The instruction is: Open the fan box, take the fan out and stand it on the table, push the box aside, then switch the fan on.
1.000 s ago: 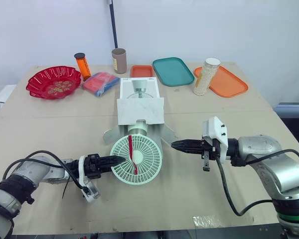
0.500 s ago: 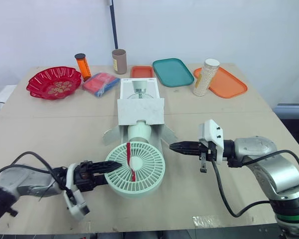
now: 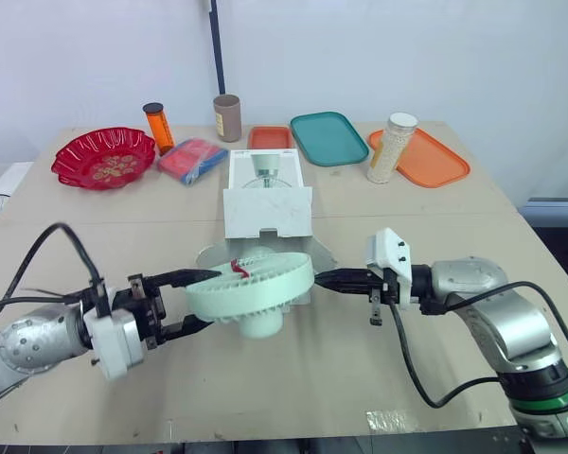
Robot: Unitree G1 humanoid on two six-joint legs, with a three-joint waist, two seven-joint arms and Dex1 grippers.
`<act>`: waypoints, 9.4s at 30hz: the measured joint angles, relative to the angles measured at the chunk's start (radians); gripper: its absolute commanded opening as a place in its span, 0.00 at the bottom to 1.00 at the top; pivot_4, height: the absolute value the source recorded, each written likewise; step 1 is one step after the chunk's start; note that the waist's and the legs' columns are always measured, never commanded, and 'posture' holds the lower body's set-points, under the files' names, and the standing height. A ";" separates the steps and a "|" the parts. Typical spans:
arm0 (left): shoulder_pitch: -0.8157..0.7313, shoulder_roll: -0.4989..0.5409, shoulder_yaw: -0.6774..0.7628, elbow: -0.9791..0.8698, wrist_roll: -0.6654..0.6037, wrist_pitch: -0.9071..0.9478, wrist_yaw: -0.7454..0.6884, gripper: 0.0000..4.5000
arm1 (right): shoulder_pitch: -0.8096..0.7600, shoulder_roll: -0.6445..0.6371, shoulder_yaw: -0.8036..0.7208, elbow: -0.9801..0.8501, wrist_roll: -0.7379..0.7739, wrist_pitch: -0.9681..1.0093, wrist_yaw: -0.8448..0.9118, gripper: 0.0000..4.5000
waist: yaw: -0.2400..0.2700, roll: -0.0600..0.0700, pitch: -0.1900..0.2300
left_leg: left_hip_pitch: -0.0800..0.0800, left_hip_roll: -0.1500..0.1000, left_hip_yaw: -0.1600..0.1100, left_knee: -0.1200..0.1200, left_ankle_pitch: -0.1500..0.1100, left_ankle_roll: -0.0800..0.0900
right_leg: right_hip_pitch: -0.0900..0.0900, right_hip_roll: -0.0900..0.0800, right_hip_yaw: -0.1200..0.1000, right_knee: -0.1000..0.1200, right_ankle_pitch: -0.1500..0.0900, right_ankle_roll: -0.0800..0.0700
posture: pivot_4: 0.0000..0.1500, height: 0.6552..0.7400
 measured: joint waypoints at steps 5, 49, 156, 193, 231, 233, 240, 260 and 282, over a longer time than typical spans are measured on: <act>0.042 -0.053 0.137 -0.038 -0.114 0.161 -0.148 0.42 | -0.009 0.002 0.003 0.014 -0.007 -0.008 0.000 0.00 | -0.006 0.000 0.000 | 0.000 0.002 0.000 0.001 -0.002 0.003 | 0.000 0.003 0.001 -0.001 0.000 0.000 | 1.00 1.00; 0.443 -0.436 1.191 -0.241 -0.232 1.139 -0.343 0.42 | -0.222 0.119 0.074 0.213 -0.021 -0.097 0.116 0.00 | -0.018 0.004 0.003 | 0.000 0.005 0.002 0.004 -0.006 0.009 | -0.001 0.006 0.003 -0.002 -0.001 -0.002 | 1.00 1.00; 0.356 -0.712 0.708 -0.133 0.095 1.074 -0.375 1.00 | -0.249 0.360 -0.003 0.058 -0.112 0.619 -0.671 0.98 | -0.019 0.003 0.002 | -0.001 0.007 0.005 0.003 -0.006 0.002 | -0.005 0.007 0.006 0.001 -0.001 -0.003 | 1.00 1.00; 0.332 -0.786 0.630 -0.004 0.199 0.998 -0.422 1.00 | -0.060 0.249 -0.389 -0.053 -0.176 0.816 -0.826 0.03 | -0.014 0.004 0.002 | -0.001 0.006 0.005 0.003 -0.007 0.003 | -0.004 0.007 0.007 0.001 -0.001 -0.003 | 1.00 1.00; 0.207 -0.790 0.560 0.120 0.215 0.972 -0.467 1.00 | 0.210 -0.196 -0.681 -0.118 0.046 0.550 -0.350 0.97 | -0.017 0.008 0.001 | 0.014 0.010 0.010 0.002 -0.014 0.016 | 0.012 0.014 0.015 -0.006 -0.004 -0.001 | 1.00 1.00; 0.220 -0.789 0.570 0.092 0.211 0.978 -0.461 1.00 | 0.183 -0.127 -0.667 -0.212 0.169 0.501 -0.281 0.97 | -0.017 0.008 0.002 | 0.014 0.010 0.010 0.003 -0.014 0.017 | 0.012 0.014 0.015 -0.007 -0.004 -0.001 | 1.00 1.00; 0.278 -0.788 0.591 -0.024 0.191 1.008 -0.428 1.00 | 0.067 -0.029 -0.425 -0.251 0.274 0.404 -0.233 0.97 | -0.010 0.006 0.003 | 0.013 0.009 0.009 0.004 -0.014 0.017 | 0.012 0.013 0.014 -0.007 -0.003 0.000 | 1.00 1.00; 0.657 -1.020 0.681 -0.225 0.328 0.831 -0.104 1.00 | -0.134 0.227 0.004 0.115 0.095 0.075 -0.087 0.97 | -0.008 0.006 0.003 | 0.012 0.009 0.010 0.004 -0.015 0.015 | 0.010 0.010 0.012 -0.009 -0.002 -0.001 | 1.00 1.00; 0.650 -0.966 1.048 -0.438 0.164 1.024 0.103 1.00 | -0.244 0.370 0.072 0.332 0.051 -0.084 0.041 0.97 | -0.006 0.006 0.004 | 0.012 0.009 0.007 0.004 -0.014 0.014 | 0.011 0.010 0.009 -0.008 -0.002 -0.002 | 1.00 1.00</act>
